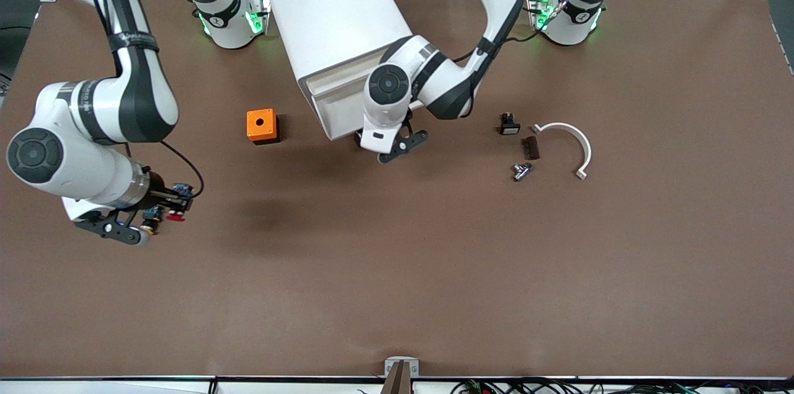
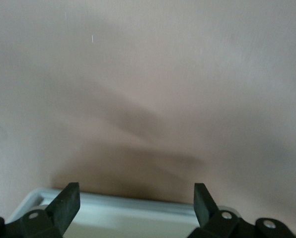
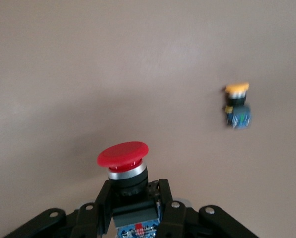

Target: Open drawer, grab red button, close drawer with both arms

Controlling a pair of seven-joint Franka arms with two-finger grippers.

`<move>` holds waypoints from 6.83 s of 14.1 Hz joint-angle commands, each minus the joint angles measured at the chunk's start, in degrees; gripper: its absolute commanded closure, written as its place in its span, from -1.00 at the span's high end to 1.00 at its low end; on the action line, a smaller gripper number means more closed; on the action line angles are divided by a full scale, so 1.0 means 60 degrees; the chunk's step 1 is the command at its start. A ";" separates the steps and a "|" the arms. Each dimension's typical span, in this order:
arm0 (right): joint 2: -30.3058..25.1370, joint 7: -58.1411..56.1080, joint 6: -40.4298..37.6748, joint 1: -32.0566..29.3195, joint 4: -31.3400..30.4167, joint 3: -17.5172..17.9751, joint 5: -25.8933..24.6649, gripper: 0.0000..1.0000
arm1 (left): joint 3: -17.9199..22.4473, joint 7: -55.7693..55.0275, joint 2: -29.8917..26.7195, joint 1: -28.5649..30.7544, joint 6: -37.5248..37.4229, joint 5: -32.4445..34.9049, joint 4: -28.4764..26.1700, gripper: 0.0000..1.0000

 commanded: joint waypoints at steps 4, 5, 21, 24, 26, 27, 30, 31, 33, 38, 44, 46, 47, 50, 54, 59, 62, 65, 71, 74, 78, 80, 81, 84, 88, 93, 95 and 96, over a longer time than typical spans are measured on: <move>0.0687 -0.1611 0.3038 -0.0904 -0.1737 0.0245 -0.0177 -1.00 | -0.0438 -0.1336 -0.0321 -0.0660 0.0033 0.0176 -0.0500 1.00; 0.0994 -0.1625 0.3200 -0.0948 -0.1708 0.0245 -0.0177 -1.00 | -0.0541 -0.1439 -0.0321 -0.0689 0.0033 0.0190 -0.0515 1.00; 0.1818 -0.1479 0.3627 -0.1315 -0.1869 0.0245 0.0526 -1.00 | -0.0059 -0.0518 -0.1491 0.1665 -0.0202 0.2017 -0.0398 1.00; 0.1832 -0.1479 0.3656 -0.1315 -0.1855 0.0245 0.0526 -1.00 | -0.0059 -0.0241 -0.2150 0.2692 -0.0405 0.2854 -0.0398 1.00; 0.1862 -0.1479 0.3714 -0.1315 -0.1811 0.0245 0.0526 0.71 | -0.0073 0.0707 -0.2677 0.3452 -0.0976 0.3323 -0.0384 1.00; 0.1876 -0.1479 0.3744 -0.1315 -0.1811 0.0245 0.0526 1.00 | -0.0088 0.1322 -0.2955 0.3863 -0.1210 0.3325 -0.0384 1.00; 0.1862 -0.1522 0.3656 -0.1315 -0.1708 0.0245 0.0511 1.00 | -0.0073 0.2978 -0.3732 0.4991 -0.2118 0.3340 -0.0354 1.00; 0.1833 -0.1581 0.3641 -0.1300 -0.1679 0.0245 0.0511 1.00 | -0.0059 0.3520 -0.3966 0.5328 -0.2469 0.3340 -0.0325 1.00; 0.1585 -0.1655 0.3438 -0.1285 -0.1635 0.0245 0.0497 1.00 | -0.0073 0.4532 -0.4450 0.6046 -0.3100 0.3325 -0.0223 1.00; 0.0764 -0.2706 0.0236 -0.1474 0.0045 0.0230 0.0409 1.00 | -0.0454 0.6875 -0.5695 0.7615 -0.4387 0.3252 -0.0266 1.00; -0.0700 -0.3045 -0.2639 -0.1783 0.1483 0.0230 0.0394 1.00 | -0.0367 1.0172 -0.6531 0.8276 -0.5548 0.3178 -0.0471 1.00; -0.0804 -0.3149 -0.3634 -0.1755 0.2272 0.0259 0.0380 1.00 | -0.0366 1.0643 -0.6794 0.8291 -0.5592 0.3179 -0.0689 1.00; -0.0804 -0.3105 -0.3929 -0.1725 0.2552 0.0259 0.0379 1.00 | -0.0366 1.0804 -0.6955 0.8291 -0.5592 0.3193 -0.0865 1.00; -0.0833 -0.3119 -0.4253 -0.1739 0.2891 0.0216 0.0365 1.00 | -0.0395 1.0923 -0.7147 0.8364 -0.5578 0.3193 -0.1086 1.00; -0.0834 -0.3076 -0.4796 -0.1710 0.3345 0.0230 0.0248 1.00 | -0.0469 1.0923 -0.7396 0.8364 -0.5256 0.3281 -0.1599 1.00; -0.0819 -0.3164 -0.4840 -0.1784 0.3696 0.0230 0.0175 1.00 | -0.0907 1.0923 -0.7776 0.8451 -0.5007 0.3310 -0.2257 1.00; -0.0848 -0.3017 -0.4884 -0.1900 0.3712 0.0186 0.0232 1.00 | -0.1054 1.0923 -0.7894 0.8496 -0.5021 0.3325 -0.2376 1.00; -0.1257 -0.3002 -0.5484 -0.2208 0.3595 0.0274 0.0452 1.00 | -0.1157 1.0909 -0.8055 0.8510 -0.5007 0.3325 -0.2609 1.00; -0.2941 -0.3164 -0.6039 -0.2135 0.2878 0.0318 0.0365 1.00 | -0.1113 1.0909 -0.8070 0.8510 -0.4831 0.3310 -0.2610 1.00; -0.3528 -0.3178 -0.6334 -0.1828 0.2585 0.0303 0.0306 1.00 | -0.1113 1.0909 -0.8085 0.8510 -0.4831 0.3325 -0.2625 1.00; -0.3967 -0.3178 -0.6028 -0.1726 0.1692 0.0318 0.0291 1.00 | -0.1113 1.0923 -0.8114 0.8496 -0.4568 0.3340 -0.2727 1.00; -0.4129 -0.3193 -0.5765 -0.1666 0.1384 0.0318 0.0291 1.00 | -0.1113 1.0923 -0.8143 0.8496 -0.4188 0.3340 -0.2917 1.00; -0.4187 -0.3251 -0.5603 -0.1666 0.1180 0.0318 0.0291 1.00 | -0.1128 1.0923 -0.8143 0.8496 -0.4085 0.3340 -0.2918 1.00; -0.4437 -0.4013 -0.5192 -0.1666 0.0782 0.0318 -0.0001 1.00 | -0.1099 1.1215 -0.7983 0.8496 -0.3966 0.3325 -0.2670 1.00; -0.4452 -0.3998 -0.5192 -0.1491 0.0738 0.0318 -0.0016 1.00 | -0.1069 1.1202 -0.7821 0.8510 -0.4069 0.3325 -0.2449 1.00; -0.4452 -0.3998 -0.5192 -0.1490 0.0753 0.0318 -0.0016 1.00 | -0.1055 1.1202 -0.7792 0.8525 -0.4215 0.3325 -0.2229 1.00; -0.4452 -0.3998 -0.5206 -0.1491 0.0738 0.0318 -0.0016 1.00 | -0.1055 1.1202 -0.7748 0.8510 -0.4434 0.3340 -0.2171 1.00; -0.4452 -0.3998 -0.5206 -0.1491 0.0738 0.0303 -0.0016 1.00 | -0.1055 1.1202 -0.7690 0.8510 -0.4609 0.3354 -0.2040 1.00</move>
